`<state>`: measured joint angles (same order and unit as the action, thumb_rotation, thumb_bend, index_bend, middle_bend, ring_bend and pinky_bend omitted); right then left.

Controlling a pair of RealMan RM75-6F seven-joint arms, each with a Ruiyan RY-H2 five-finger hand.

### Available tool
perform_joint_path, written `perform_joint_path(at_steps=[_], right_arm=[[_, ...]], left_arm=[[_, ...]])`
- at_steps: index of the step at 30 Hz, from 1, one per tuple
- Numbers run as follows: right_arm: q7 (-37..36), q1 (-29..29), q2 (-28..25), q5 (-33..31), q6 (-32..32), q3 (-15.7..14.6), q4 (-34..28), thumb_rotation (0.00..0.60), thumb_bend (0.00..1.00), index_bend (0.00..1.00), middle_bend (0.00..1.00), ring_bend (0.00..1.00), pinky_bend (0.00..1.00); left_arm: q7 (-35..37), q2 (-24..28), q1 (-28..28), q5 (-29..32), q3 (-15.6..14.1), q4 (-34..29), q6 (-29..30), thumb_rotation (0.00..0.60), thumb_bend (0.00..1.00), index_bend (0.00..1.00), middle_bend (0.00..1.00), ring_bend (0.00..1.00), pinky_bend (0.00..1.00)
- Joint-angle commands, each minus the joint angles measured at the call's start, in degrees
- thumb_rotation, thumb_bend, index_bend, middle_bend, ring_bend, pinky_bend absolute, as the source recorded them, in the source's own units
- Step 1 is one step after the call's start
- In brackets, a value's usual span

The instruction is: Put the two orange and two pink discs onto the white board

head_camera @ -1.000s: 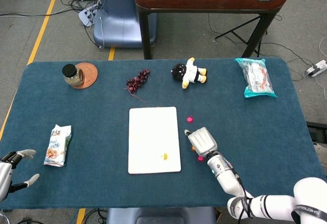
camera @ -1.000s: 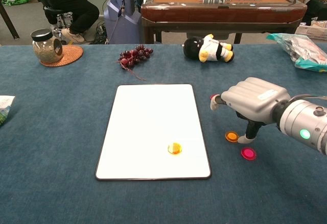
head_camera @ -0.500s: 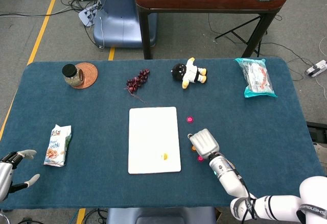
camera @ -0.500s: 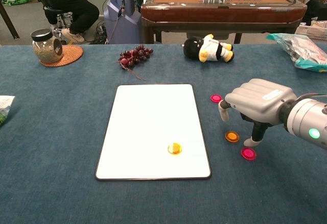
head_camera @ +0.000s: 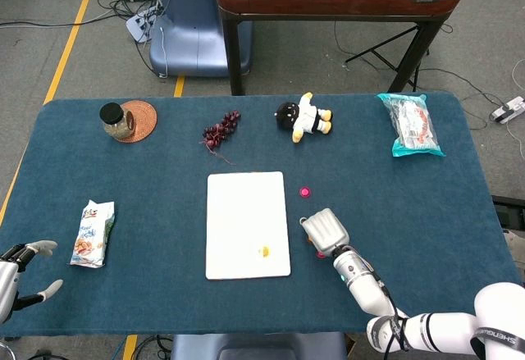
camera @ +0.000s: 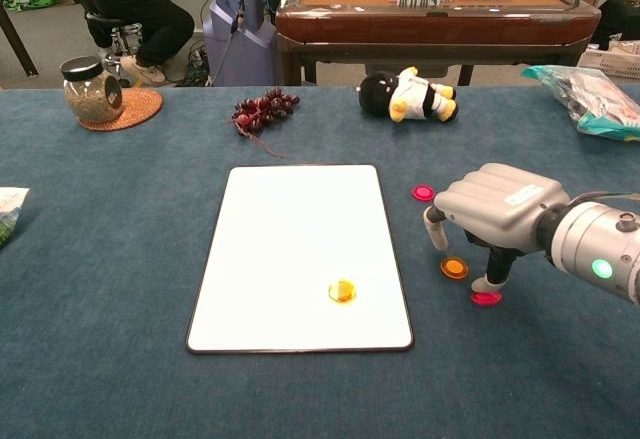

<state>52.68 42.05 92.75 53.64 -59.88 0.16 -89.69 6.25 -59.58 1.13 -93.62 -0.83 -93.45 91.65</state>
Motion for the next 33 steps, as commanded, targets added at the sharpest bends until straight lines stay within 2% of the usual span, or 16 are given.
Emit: perform_joint_path(at_steps=[1, 33], right_arm=[[-0.12, 0.07, 0.10, -0.07, 0.13, 0.04, 0.12, 0.600, 0.12, 0.42, 1.00, 1.00, 1.00], [-0.53, 1.15, 0.75, -1.39, 1.14, 0.41, 0.92, 0.600, 0.16, 0.45, 1.00, 1.00, 1.00]], left_arm=[[-0.03, 0.01, 0.00, 0.02, -0.01, 0.03, -0.04, 0.600, 0.14, 0.41, 0.45, 0.38, 0.53], [0.23, 0.15, -0.20, 0.04, 0.03, -0.02, 0.30, 0.600, 0.14, 0.41, 0.45, 0.38, 0.53]])
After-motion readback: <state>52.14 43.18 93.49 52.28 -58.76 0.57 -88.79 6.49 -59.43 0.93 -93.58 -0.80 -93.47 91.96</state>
